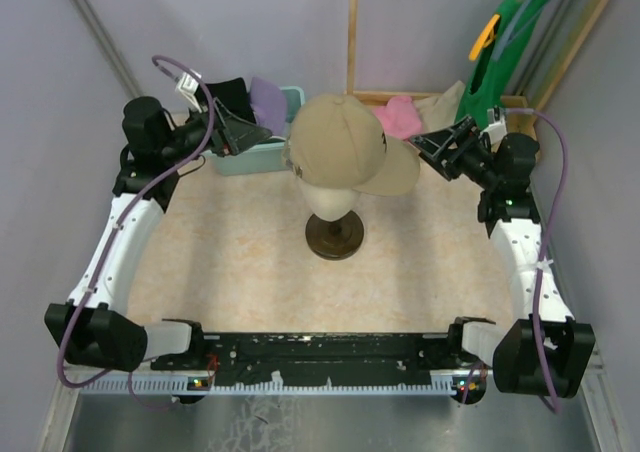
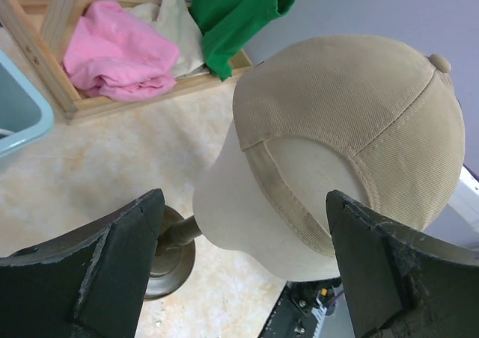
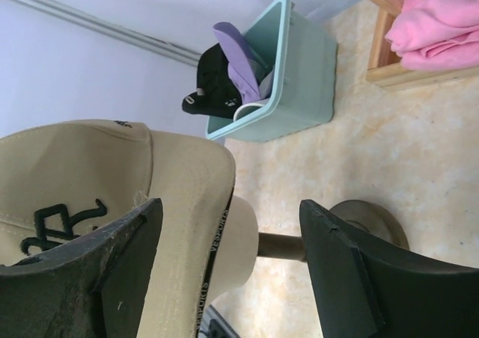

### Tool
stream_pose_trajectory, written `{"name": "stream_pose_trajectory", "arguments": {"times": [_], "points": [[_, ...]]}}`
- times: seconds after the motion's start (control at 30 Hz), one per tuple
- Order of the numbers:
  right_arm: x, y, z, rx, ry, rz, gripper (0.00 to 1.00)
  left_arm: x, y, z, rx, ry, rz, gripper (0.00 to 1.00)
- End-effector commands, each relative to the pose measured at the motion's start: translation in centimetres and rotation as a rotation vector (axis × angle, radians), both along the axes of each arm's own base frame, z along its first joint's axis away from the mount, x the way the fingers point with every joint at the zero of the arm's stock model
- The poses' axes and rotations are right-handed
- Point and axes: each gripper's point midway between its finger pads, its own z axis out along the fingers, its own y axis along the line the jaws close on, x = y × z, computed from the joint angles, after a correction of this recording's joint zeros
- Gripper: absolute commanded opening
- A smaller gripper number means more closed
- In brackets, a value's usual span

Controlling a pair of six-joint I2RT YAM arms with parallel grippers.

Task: Stack the hats

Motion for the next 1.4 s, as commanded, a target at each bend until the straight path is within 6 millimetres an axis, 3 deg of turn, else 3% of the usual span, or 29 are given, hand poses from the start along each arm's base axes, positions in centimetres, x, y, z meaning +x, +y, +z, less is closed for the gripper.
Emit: {"name": "stream_pose_trajectory", "arguments": {"times": [0.0, 0.27, 0.43, 0.53, 0.63, 0.8, 0.87, 1.1, 1.37], "points": [[-0.6, 0.9, 2.9, 0.03, -0.081, 0.051, 0.73, -1.3, -0.8, -1.6, -0.017, 0.113, -0.054, 0.94], [-0.8, 1.6, 3.4, 0.047, -0.081, 0.077, 0.72, -1.3, -2.1, -2.0, -0.007, 0.11, -0.065, 0.94], [-1.1, 2.1, 3.6, 0.05, -0.082, 0.093, 0.71, -0.9, -4.0, -1.1, -0.009, 0.091, -0.101, 0.94], [-1.2, 2.2, 3.6, 0.054, -0.084, 0.094, 0.66, -0.4, -4.6, -1.8, 0.003, 0.099, -0.098, 0.94], [-1.2, 2.4, 3.9, 0.061, -0.086, 0.1, 0.56, 0.1, -5.1, -2.6, 0.024, 0.1, -0.084, 0.9], [-1.2, 2.4, 4.6, 0.065, -0.092, 0.099, 0.23, 0.8, -5.4, -4.0, 0.053, 0.114, -0.063, 0.77], [-1.2, 2.4, 4.7, 0.065, -0.09, 0.1, 0.16, 1.0, -5.4, -4.3, 0.058, 0.119, -0.059, 0.74], [-0.2, 2.5, 6.1, 0.102, -0.082, 0.104, 0.0, 0.8, -6.0, -7.0, 0.086, 0.164, -0.083, 0.67], [0.3, 2.8, 7.5, 0.181, -0.068, 0.125, 0.0, -0.3, -6.8, -11.3, 0.134, 0.23, -0.116, 0.64]]}}
